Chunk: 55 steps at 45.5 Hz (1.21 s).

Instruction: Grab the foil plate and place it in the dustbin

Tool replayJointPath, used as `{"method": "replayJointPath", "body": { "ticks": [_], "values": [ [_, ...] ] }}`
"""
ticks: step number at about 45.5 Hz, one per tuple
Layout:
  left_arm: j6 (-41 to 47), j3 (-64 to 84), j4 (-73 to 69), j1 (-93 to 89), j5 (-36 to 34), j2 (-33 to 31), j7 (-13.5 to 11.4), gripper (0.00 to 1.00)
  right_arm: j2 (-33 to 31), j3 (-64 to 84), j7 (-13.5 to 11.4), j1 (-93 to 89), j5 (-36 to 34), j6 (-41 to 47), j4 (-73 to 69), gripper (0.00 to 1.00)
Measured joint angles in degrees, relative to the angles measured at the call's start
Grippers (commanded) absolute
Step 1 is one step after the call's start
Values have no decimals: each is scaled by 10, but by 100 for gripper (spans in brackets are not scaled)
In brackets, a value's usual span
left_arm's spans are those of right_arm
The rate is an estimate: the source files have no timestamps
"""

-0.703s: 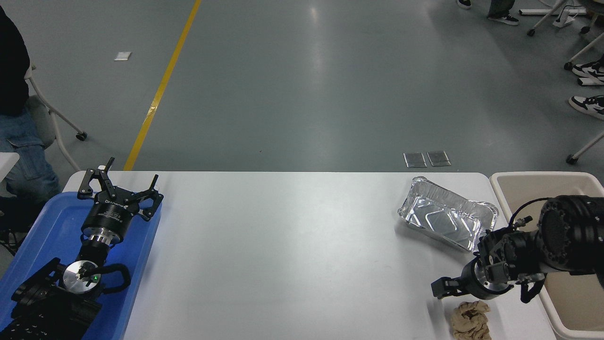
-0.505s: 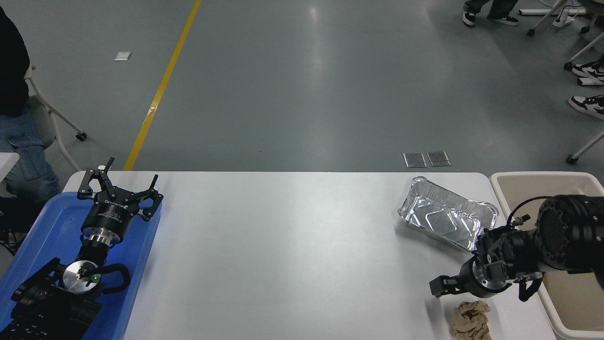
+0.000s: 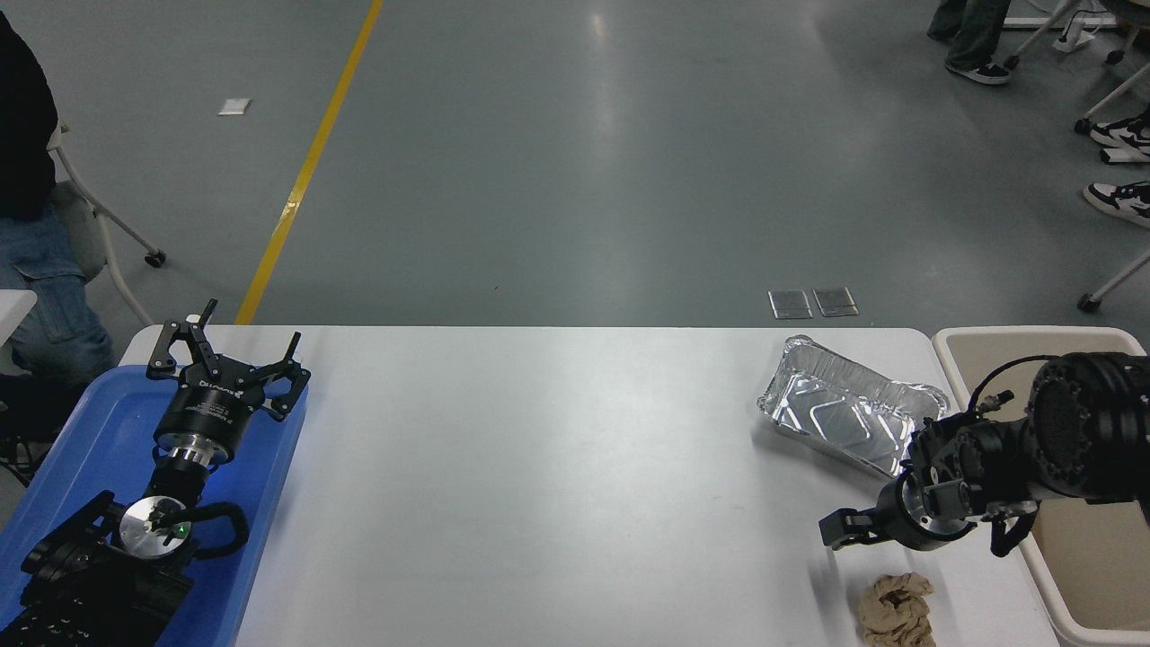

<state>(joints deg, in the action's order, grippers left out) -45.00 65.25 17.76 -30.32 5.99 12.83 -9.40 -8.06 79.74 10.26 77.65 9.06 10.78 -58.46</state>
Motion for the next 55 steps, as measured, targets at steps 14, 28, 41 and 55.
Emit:
{"method": "replayJointPath", "body": {
  "ticks": [14, 28, 41, 55],
  "values": [
    [0, -1, 0, 0, 0, 0, 0, 99, -53, 0, 1, 170, 5, 27, -133, 100],
    [0, 0, 0, 0, 0, 1, 0, 99, -128, 3, 1, 357, 54, 114, -209, 100],
    [0, 0, 0, 0, 0, 1, 0, 99, -169, 3, 0, 505, 88, 229, -225, 100],
    [0, -1, 0, 0, 0, 1, 0, 99, -182, 1, 0, 574, 95, 298, -216, 100]
  ]
}}
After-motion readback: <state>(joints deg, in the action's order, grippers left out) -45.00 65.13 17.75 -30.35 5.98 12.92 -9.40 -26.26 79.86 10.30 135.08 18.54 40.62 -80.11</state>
